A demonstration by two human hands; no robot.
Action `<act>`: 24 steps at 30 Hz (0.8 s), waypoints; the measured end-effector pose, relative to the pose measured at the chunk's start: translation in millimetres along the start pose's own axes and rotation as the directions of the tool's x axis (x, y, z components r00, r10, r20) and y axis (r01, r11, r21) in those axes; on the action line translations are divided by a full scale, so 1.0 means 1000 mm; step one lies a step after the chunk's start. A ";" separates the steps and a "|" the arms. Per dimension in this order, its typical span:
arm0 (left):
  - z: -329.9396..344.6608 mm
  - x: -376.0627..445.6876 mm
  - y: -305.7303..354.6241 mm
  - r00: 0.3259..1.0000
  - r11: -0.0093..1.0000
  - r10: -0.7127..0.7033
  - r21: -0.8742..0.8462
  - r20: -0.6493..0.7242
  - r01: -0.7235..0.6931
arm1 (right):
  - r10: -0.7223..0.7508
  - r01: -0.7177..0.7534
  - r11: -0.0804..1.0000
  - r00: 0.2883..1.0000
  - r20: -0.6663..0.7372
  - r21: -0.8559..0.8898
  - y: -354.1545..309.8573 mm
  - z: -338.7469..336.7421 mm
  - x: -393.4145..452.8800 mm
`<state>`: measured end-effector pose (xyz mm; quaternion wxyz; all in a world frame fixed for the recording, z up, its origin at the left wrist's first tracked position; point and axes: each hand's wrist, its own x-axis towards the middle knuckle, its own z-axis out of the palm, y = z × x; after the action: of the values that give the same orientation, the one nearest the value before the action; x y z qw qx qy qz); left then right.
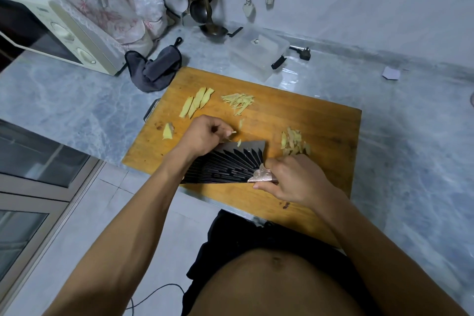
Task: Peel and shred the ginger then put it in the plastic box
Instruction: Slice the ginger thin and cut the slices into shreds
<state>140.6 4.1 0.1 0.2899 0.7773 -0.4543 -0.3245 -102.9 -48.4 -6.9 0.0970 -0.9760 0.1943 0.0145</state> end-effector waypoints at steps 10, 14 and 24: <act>0.011 0.004 0.003 0.980 0.985 -0.052 0.173 0.190 0.019 | -0.054 0.054 0.998 0.999 0.003 -0.012 -0.002 -0.001 0.001; 0.005 0.003 -0.006 0.990 0.985 -0.084 0.158 0.111 0.066 | -0.047 0.047 0.999 0.999 0.020 0.001 -0.005 -0.003 0.000; -0.023 -0.019 -0.003 0.991 0.994 0.002 0.108 -0.134 0.013 | 0.122 -0.151 0.961 0.983 0.135 0.231 -0.004 0.003 0.005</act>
<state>153.0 25.8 16.2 0.2759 0.8134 -0.4485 -0.2472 -97.0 -45.4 -9.7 0.2248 -0.9386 0.2555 0.0558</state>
